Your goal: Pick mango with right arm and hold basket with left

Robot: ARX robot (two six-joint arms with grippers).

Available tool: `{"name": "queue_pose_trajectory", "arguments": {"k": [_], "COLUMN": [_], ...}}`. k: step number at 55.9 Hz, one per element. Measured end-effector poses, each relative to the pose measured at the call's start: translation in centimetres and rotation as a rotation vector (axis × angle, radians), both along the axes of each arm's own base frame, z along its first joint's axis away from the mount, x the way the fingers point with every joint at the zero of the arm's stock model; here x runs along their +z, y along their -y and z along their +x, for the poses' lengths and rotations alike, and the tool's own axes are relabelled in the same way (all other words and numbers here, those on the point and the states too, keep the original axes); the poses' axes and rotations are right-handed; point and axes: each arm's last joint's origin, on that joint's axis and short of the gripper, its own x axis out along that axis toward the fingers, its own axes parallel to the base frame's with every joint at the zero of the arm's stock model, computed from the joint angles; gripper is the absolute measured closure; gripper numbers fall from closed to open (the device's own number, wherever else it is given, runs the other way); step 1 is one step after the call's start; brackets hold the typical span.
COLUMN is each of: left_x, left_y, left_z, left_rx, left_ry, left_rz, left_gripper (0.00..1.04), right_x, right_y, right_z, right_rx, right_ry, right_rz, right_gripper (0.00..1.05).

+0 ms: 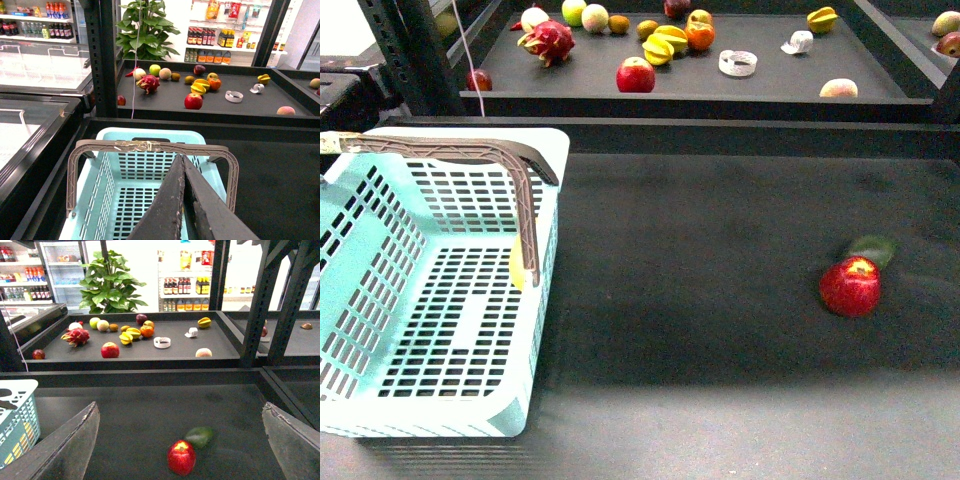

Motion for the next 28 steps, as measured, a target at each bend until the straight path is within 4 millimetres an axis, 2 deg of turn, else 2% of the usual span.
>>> {"name": "queue_pose_trajectory", "arguments": {"k": [7,28], "left_x": [-0.3,-0.28], "left_y": [0.01,0.0], "left_z": [-0.95,-1.01], "left_rx": [-0.001,0.0], "left_ry": [-0.009,-0.005], "left_rz": [0.0,0.0], "left_gripper": [1.03,1.03], "right_x": [0.0,0.0], "right_y": [0.0,0.0], "right_z": [0.0,0.0], "right_rx": [-0.001,0.0], "right_ry": [0.0,0.0], "right_rz": [0.0,0.0], "right_gripper": [0.08,0.08]}}
